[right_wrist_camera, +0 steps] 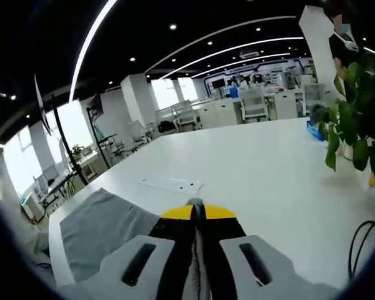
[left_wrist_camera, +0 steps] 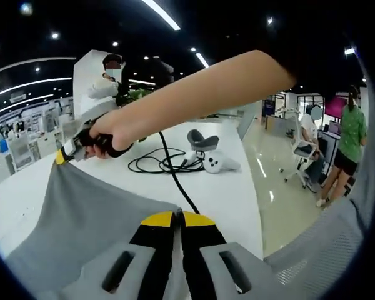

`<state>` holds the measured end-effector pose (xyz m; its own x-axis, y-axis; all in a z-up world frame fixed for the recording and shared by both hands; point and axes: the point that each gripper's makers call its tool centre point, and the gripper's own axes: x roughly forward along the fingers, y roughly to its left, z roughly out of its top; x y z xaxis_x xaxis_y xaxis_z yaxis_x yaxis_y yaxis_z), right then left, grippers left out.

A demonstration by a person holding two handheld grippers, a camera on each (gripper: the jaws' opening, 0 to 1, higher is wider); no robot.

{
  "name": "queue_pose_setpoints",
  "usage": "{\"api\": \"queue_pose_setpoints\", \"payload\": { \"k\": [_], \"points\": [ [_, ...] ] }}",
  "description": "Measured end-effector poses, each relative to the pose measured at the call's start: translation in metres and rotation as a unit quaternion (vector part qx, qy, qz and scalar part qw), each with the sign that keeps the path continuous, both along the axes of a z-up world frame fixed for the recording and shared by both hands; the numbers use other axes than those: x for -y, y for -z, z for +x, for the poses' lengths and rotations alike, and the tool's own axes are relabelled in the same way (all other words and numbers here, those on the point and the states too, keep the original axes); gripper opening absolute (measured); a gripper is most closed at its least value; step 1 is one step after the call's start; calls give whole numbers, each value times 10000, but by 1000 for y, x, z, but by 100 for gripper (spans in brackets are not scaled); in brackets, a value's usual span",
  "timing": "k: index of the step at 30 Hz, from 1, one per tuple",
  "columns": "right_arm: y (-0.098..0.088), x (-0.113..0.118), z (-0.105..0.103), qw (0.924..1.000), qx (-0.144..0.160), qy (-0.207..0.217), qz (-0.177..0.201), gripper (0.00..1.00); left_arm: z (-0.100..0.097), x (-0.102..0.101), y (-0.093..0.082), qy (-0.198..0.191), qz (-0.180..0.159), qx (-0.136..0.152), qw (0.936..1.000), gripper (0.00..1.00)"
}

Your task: Fold the towel on the table until its edges align and the towel forms a compact rectangular stack.

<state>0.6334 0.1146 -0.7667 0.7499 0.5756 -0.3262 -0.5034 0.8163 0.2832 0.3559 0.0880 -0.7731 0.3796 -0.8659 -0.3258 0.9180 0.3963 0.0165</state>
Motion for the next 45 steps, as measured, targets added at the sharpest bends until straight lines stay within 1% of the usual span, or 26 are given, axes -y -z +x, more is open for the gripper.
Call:
{"api": "queue_pose_setpoints", "payload": {
  "k": [2,4,7,9,13,18,21,24,29,31,38,45],
  "points": [
    [-6,-4,1,9999,5,29,112,1,-1,-4,-11,-30,-63,83,9999,3],
    [-13,-7,2,9998,7,56,180,1,0,-8,-23,-105,-222,95,9997,3],
    [-24,-11,4,9996,34,64,260,2,1,-16,-35,-213,-351,117,9991,3],
    [-32,-16,5,9994,58,56,334,2,2,-21,-42,-265,-380,171,9988,3],
    [-43,-27,5,9990,76,39,450,2,2,-31,-50,-370,-402,256,9982,3],
    [-50,-41,4,9990,130,-83,409,2,-1,-40,-62,-467,-437,342,9974,3],
    [-57,-48,3,9987,137,-83,490,2,-3,-46,-67,-507,-438,397,9970,3],
    [-64,-55,2,9986,195,-122,468,2,-5,-52,-72,-530,-460,423,9966,3],
    [-74,-67,1,9984,245,-184,472,2,-5,-68,-83,-657,-499,501,9953,3],
    [-77,-73,-1,9983,266,-202,483,2,-5,-78,-89,-747,-550,516,9943,3],
    [-82,-90,-6,9979,227,-241,561,2,-5,-96,-104,-943,-670,609,9914,3],
    [-102,-115,-5,9966,303,-310,700,2,-7,-125,-120,-1209,-794,724,9868,3]
  ]
}}
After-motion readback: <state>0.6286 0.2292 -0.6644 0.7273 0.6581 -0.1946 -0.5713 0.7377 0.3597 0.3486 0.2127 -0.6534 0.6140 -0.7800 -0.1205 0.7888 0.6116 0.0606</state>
